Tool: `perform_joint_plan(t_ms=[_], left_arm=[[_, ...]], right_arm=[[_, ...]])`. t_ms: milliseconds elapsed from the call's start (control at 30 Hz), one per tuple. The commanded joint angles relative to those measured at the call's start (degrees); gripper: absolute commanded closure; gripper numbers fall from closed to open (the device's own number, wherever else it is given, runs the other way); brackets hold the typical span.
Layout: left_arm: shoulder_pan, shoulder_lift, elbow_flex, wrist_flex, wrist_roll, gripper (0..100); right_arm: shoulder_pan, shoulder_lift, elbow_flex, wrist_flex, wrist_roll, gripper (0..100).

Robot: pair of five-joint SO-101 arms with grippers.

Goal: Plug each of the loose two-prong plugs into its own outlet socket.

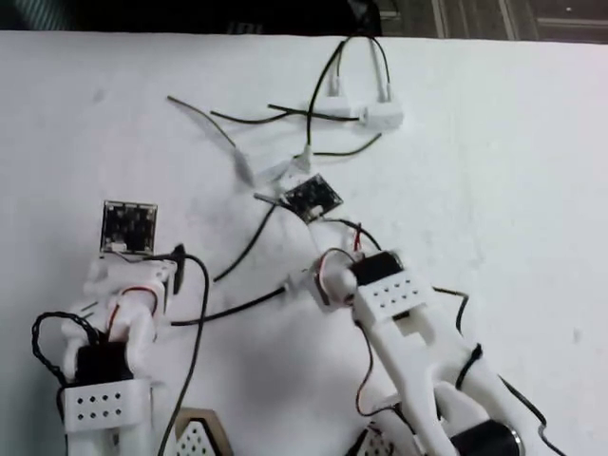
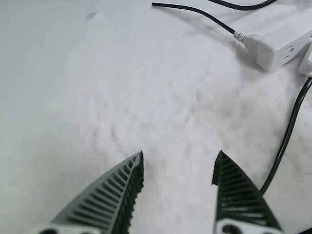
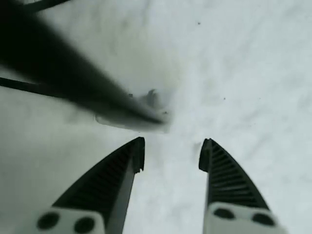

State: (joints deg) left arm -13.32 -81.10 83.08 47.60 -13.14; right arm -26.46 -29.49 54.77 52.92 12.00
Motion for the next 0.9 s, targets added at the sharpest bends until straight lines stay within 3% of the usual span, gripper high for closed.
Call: perform_joint_plan(t_ms=[0,467,600,867], left_arm=[[-0.4,-0.7,-0.4,0.3,-0.4,76],[-0.3,-0.8,0.7,-0.2,-3.1,76],[-0.1,-0.8,0.7,-0.1,-3.1,76],[0.0,-0.8,0.8,-0.1,-3.1,76]], right_arm=[[-1.0,-2.9,-0.1,-0.8,0.0,81.7],[-3.1,-2.9,5.4,-11.3,0.1,98.0],[-3.0,-2.9,7.1,-13.1,0.4,97.9],[6.5,-2.9,-0.3,-22.3,0.0,97.9]])
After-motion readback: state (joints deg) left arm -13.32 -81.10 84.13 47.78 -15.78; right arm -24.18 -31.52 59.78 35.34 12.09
